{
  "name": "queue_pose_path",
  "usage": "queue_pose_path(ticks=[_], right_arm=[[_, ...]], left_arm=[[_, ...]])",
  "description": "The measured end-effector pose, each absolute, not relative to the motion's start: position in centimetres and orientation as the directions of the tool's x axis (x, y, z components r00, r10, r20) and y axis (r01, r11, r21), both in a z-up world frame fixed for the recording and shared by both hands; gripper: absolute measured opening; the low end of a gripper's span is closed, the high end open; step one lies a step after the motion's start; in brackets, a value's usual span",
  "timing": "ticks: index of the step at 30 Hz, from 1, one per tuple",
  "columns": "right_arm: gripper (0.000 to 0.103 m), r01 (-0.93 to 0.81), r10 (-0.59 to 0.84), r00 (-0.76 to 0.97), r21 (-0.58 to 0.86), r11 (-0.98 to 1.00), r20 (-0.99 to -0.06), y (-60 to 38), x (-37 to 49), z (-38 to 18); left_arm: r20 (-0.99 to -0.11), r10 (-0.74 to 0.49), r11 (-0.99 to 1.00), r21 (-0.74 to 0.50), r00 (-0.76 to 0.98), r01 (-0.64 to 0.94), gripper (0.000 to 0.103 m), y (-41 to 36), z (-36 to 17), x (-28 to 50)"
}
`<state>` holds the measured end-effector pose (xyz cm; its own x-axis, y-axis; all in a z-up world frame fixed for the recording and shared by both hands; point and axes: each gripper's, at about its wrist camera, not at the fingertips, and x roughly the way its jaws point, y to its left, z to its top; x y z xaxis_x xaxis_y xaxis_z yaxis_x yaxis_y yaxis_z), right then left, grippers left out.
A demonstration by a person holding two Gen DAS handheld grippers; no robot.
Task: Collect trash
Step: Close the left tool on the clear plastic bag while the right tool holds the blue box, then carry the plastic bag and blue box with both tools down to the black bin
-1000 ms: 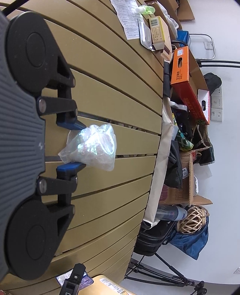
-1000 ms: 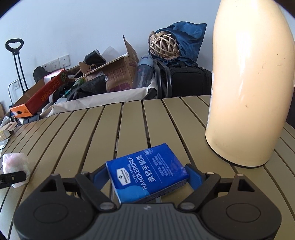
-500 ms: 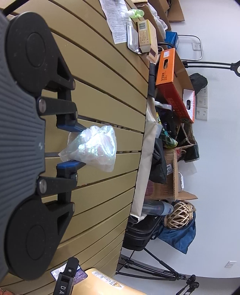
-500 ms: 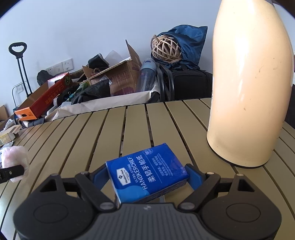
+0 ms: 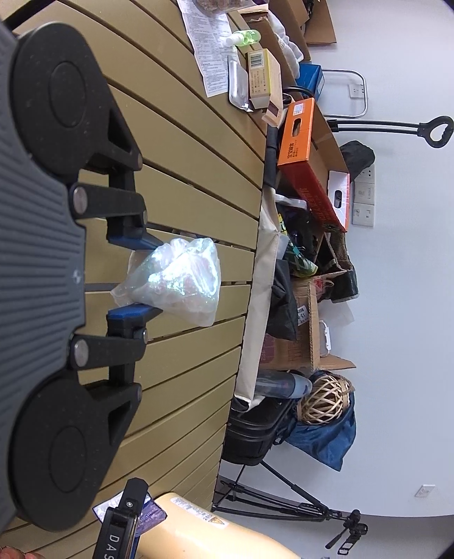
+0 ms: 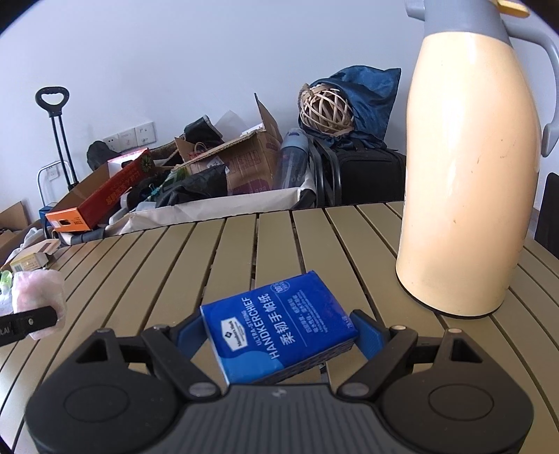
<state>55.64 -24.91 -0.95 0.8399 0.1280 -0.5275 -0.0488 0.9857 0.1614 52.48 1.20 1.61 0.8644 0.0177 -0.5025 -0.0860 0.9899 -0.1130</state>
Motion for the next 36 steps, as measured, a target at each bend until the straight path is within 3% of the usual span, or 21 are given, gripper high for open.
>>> queue_pose_path(ticks=[36], right_arm=[[0.086, -0.125, 0.21, 0.867, 0.211, 0.97, -0.452, -22.8, 37.4, 3.4]], left_arm=[[-0.372, -0.029, 0.993, -0.12, 0.928, -0.017, 0.032, 1.3, 8.5, 33.8]])
